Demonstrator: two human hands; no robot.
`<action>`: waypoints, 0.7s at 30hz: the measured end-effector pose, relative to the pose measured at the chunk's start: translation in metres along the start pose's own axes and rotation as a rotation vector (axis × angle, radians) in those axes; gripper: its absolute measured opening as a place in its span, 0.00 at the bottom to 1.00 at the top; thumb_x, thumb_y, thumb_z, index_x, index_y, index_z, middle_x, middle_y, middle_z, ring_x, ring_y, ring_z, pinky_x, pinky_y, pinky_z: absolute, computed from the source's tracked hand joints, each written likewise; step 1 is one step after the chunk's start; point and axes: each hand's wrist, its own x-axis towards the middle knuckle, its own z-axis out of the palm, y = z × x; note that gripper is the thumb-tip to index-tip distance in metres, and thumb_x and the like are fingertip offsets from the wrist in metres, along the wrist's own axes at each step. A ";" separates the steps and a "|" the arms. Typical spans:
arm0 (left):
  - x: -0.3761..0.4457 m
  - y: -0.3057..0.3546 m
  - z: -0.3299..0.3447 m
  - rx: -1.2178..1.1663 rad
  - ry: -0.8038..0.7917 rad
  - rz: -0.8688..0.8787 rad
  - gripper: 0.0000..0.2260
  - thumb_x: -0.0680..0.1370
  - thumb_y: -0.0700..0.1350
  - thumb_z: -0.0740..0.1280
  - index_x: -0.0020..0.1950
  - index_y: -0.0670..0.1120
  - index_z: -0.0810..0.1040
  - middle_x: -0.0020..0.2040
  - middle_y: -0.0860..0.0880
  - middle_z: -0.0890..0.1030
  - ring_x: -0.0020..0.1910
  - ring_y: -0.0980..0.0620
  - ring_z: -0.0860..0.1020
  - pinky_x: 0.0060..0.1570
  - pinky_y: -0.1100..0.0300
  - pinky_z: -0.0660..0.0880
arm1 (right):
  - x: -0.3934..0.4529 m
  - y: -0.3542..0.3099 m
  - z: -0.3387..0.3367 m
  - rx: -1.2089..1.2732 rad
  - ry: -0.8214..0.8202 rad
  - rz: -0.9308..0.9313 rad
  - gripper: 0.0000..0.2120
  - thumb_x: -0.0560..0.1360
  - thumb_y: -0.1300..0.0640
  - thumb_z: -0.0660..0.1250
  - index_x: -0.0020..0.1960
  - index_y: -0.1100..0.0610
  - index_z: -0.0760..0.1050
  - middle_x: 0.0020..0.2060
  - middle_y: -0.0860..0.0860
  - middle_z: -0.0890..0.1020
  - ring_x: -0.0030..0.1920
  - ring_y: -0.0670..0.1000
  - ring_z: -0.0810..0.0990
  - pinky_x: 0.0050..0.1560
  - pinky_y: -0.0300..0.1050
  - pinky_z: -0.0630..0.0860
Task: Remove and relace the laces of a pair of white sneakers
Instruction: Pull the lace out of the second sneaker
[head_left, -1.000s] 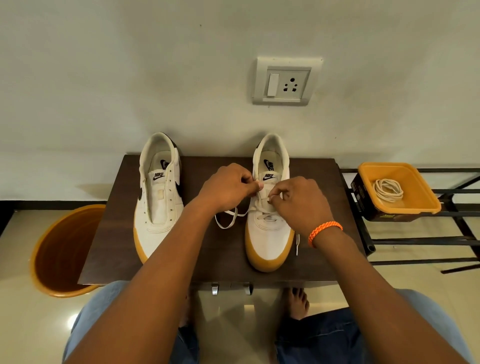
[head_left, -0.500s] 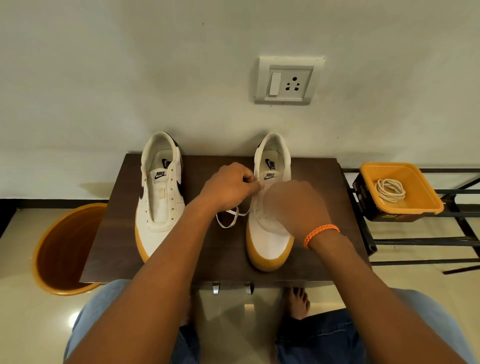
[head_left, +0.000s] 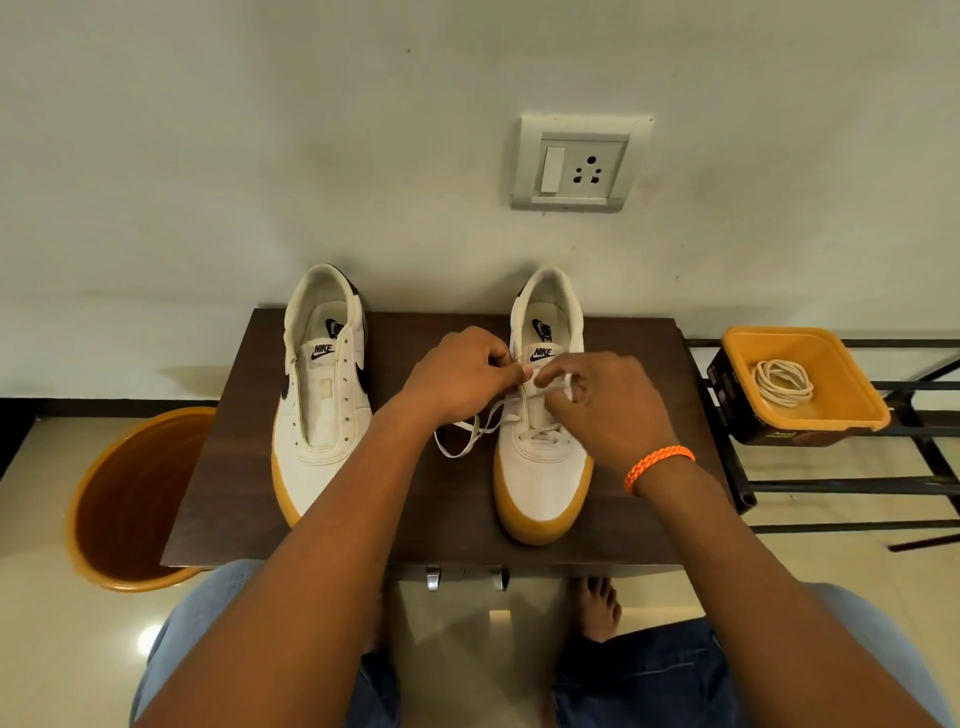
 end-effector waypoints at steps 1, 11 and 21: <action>0.000 -0.001 0.000 0.003 0.004 0.002 0.17 0.81 0.56 0.72 0.34 0.54 0.80 0.29 0.59 0.79 0.33 0.55 0.79 0.41 0.49 0.80 | -0.002 -0.004 0.005 -0.033 -0.045 -0.020 0.08 0.78 0.51 0.69 0.55 0.44 0.84 0.44 0.49 0.85 0.47 0.52 0.81 0.46 0.50 0.82; -0.001 0.002 -0.001 0.028 -0.007 -0.011 0.15 0.82 0.56 0.71 0.36 0.55 0.80 0.31 0.62 0.81 0.31 0.62 0.79 0.38 0.54 0.75 | 0.000 0.002 -0.001 -0.031 0.097 0.155 0.11 0.73 0.48 0.71 0.35 0.51 0.78 0.32 0.46 0.80 0.36 0.50 0.79 0.37 0.46 0.78; -0.002 0.004 -0.002 0.009 -0.005 -0.021 0.14 0.82 0.55 0.71 0.37 0.55 0.80 0.35 0.58 0.81 0.39 0.55 0.83 0.44 0.53 0.79 | 0.003 0.019 -0.022 -0.103 0.348 0.414 0.13 0.74 0.53 0.70 0.33 0.57 0.78 0.29 0.53 0.78 0.29 0.51 0.73 0.32 0.40 0.66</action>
